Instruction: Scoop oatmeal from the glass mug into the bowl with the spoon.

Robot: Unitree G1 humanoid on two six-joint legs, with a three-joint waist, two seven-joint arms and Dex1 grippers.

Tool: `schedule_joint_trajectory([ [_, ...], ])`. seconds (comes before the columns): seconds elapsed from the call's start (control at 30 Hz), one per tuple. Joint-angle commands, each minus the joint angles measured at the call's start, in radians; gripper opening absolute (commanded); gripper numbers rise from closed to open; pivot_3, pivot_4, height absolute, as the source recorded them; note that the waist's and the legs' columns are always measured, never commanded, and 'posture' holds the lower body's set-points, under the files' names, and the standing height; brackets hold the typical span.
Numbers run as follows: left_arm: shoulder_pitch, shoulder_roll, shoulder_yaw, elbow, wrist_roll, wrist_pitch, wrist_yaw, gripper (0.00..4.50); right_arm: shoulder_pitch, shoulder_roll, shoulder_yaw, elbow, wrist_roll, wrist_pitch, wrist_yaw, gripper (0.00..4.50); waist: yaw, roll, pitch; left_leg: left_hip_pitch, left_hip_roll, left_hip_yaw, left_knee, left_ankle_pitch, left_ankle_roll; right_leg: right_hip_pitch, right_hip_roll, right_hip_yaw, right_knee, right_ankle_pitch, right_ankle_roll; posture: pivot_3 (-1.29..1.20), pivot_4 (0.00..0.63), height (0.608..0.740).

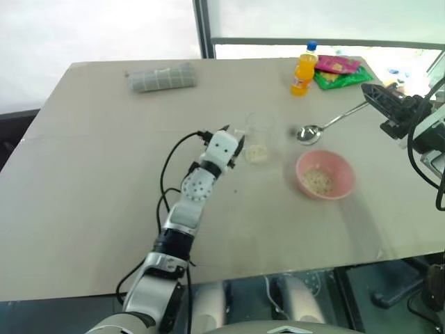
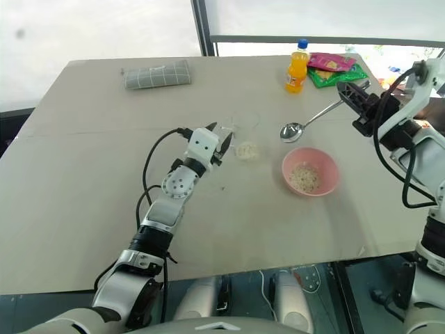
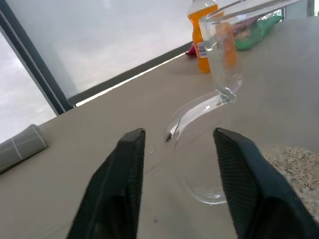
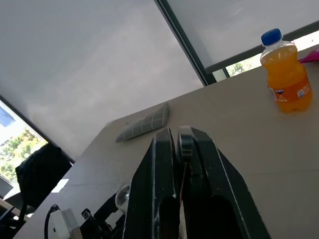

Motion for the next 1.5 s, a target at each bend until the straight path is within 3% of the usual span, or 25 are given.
schedule_joint_trajectory([
  [0.03, -0.032, -0.031, 0.005, 0.009, -0.003, 0.010, 0.036, 0.48, -0.002, -0.013, -0.040, -0.047, 0.003, -0.032, 0.004, 0.00, 0.001, 0.000, 0.000, 0.000, 0.000, 0.000, 0.000, 0.000, 0.000, 0.000, 0.000, 0.000, 0.000, 0.000, 0.000, 0.00, 0.150, 0.740],
  [0.07, -0.034, -0.039, 0.007, 0.015, -0.003, 0.016, 0.045, 0.06, -0.002, -0.013, -0.040, -0.047, 0.003, -0.033, 0.004, 0.00, 0.001, 0.000, 0.000, 0.000, 0.000, 0.000, 0.000, 0.000, 0.000, 0.000, 0.000, 0.000, 0.000, 0.000, 0.000, 0.00, 0.150, 0.740],
  [0.1, -0.037, -0.045, 0.008, 0.022, -0.002, 0.019, 0.053, 0.02, -0.004, -0.013, -0.039, -0.047, 0.003, -0.034, 0.004, 0.00, 0.001, 0.000, 0.000, 0.000, 0.000, 0.000, 0.000, 0.000, 0.000, 0.000, 0.000, 0.000, 0.000, 0.000, 0.000, 0.00, 0.150, 0.740],
  [0.37, -0.053, -0.053, 0.004, 0.030, 0.006, 0.027, 0.066, 0.02, -0.022, -0.014, -0.031, -0.039, -0.012, -0.042, 0.003, 0.00, 0.001, 0.000, 0.000, 0.000, 0.000, 0.000, 0.001, 0.000, 0.000, 0.000, 0.000, 0.000, 0.000, 0.000, 0.001, 0.00, 0.150, 0.740],
  [0.77, -0.119, 0.046, -0.030, 0.092, 0.127, -0.089, 0.110, 0.02, -0.291, 0.043, 0.082, 0.016, -0.054, -0.044, -0.008, 0.00, -0.002, 0.001, 0.000, 0.000, 0.000, 0.000, 0.001, 0.000, 0.000, 0.000, 0.002, 0.000, 0.001, 0.001, 0.001, 0.00, 0.150, 0.740],
  [0.93, -0.144, 0.049, -0.043, 0.143, 0.118, -0.154, 0.092, 0.02, -0.311, 0.083, 0.164, 0.067, -0.184, -0.057, 0.047, 0.00, 0.002, 0.001, 0.000, -0.001, 0.000, 0.001, 0.001, 0.000, 0.000, 0.000, 0.001, 0.000, -0.001, 0.001, 0.001, 0.00, 0.150, 0.740],
  [1.13, -0.161, 0.037, -0.057, 0.171, 0.102, -0.193, 0.059, 0.02, -0.258, 0.069, 0.307, 0.096, -0.436, -0.098, 0.218, 0.00, 0.004, 0.001, 0.000, -0.002, -0.001, 0.002, 0.001, 0.000, 0.001, 0.000, -0.001, -0.001, -0.001, 0.001, 0.001, 0.00, 0.150, 0.740],
  [1.5, -0.132, 0.018, -0.063, 0.151, 0.094, -0.192, 0.022, 0.02, -0.251, 0.103, 0.496, 0.169, -0.764, -0.220, 0.448, 0.00, 0.003, 0.001, 0.000, -0.002, -0.001, 0.002, 0.001, 0.000, 0.001, 0.000, -0.001, -0.003, 0.000, 0.001, 0.001, 0.00, 0.150, 0.740],
])
